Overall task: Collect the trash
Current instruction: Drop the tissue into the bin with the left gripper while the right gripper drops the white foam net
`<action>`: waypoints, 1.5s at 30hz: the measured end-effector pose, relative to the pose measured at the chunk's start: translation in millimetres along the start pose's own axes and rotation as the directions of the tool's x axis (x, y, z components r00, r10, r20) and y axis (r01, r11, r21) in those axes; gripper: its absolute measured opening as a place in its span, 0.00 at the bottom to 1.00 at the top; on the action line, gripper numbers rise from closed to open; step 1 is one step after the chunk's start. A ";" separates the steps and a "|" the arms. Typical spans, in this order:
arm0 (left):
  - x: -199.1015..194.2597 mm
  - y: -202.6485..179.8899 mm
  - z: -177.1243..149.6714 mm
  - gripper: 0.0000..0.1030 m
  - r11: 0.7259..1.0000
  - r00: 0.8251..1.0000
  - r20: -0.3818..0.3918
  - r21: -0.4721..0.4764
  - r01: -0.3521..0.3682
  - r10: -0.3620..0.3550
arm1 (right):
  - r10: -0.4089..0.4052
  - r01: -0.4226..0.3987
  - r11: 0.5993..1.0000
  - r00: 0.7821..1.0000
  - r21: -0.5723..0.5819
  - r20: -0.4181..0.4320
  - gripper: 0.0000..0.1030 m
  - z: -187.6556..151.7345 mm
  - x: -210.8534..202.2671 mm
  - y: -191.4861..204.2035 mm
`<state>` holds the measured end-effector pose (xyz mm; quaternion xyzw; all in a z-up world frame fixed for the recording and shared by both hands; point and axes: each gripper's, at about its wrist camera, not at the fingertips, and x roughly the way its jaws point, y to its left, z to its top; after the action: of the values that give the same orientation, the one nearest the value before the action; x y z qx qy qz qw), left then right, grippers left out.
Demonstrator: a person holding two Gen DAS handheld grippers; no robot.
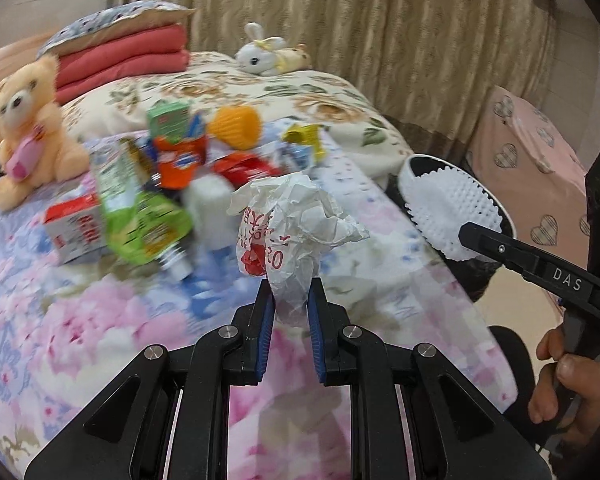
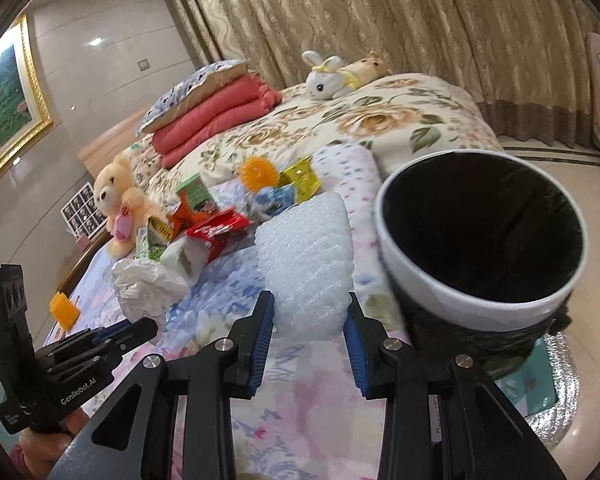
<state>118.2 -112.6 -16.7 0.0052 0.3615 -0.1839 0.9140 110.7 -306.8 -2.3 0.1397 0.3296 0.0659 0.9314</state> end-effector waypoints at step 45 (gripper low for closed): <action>93.3 -158.2 76.4 0.16 0.949 0.975 -0.124 0.235 0.209 -0.184 | -0.169 0.164 0.977 0.985 0.137 0.028 0.37 40.0 -27.6 -121.8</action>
<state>177.4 -302.0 -2.7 0.0919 0.3799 -0.3172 0.8641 118.4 -437.4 6.9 0.1752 0.3252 -0.0373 0.9285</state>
